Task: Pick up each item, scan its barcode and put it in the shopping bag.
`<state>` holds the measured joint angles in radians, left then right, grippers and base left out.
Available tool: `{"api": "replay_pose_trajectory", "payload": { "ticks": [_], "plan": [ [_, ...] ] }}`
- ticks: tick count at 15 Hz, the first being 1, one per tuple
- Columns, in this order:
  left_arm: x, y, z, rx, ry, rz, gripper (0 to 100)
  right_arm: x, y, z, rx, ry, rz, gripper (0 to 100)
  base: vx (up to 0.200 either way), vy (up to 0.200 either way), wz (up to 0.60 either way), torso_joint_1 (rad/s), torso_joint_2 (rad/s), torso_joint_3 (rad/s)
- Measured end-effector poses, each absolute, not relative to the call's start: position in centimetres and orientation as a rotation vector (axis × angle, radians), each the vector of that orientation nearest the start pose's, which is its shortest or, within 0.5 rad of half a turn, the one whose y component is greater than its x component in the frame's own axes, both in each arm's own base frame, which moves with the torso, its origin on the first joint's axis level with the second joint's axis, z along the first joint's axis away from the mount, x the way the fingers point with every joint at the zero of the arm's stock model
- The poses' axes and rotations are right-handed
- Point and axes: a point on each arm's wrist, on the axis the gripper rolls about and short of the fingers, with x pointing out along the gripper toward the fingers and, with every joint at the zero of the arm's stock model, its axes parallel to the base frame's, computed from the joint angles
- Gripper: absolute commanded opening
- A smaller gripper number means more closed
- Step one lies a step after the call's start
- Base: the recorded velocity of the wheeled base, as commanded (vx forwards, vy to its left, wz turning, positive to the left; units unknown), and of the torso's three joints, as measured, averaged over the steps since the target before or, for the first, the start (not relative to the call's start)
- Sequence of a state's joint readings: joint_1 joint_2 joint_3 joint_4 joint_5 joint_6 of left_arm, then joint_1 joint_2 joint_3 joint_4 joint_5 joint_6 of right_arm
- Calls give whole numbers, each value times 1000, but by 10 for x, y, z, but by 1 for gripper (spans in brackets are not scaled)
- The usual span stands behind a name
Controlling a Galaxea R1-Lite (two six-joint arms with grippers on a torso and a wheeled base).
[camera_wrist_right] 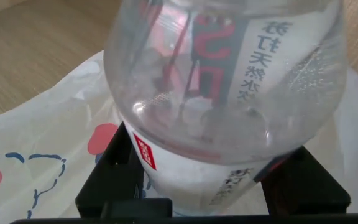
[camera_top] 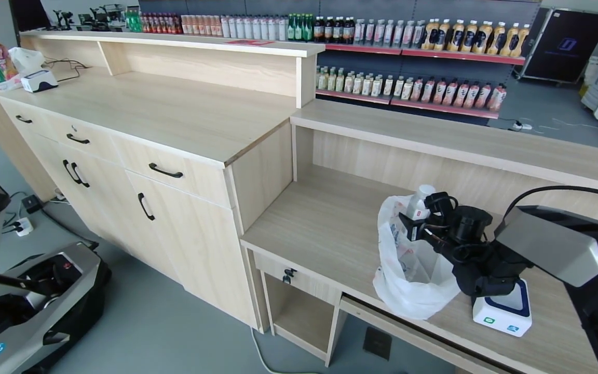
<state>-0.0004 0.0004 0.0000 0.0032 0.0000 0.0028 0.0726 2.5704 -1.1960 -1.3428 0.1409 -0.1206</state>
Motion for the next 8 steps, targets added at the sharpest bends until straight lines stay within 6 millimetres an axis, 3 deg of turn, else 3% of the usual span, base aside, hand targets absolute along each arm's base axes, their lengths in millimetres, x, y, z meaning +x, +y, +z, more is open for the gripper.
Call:
{"api": "replay_pose_trajectory", "payload": {
  "ticks": [8],
  "plan": [
    [-23, 0, 75, 3, 4, 0, 100, 460, 36, -13, -123, 47, 215, 0, 0, 0, 0, 0, 0, 0]
  ]
}}
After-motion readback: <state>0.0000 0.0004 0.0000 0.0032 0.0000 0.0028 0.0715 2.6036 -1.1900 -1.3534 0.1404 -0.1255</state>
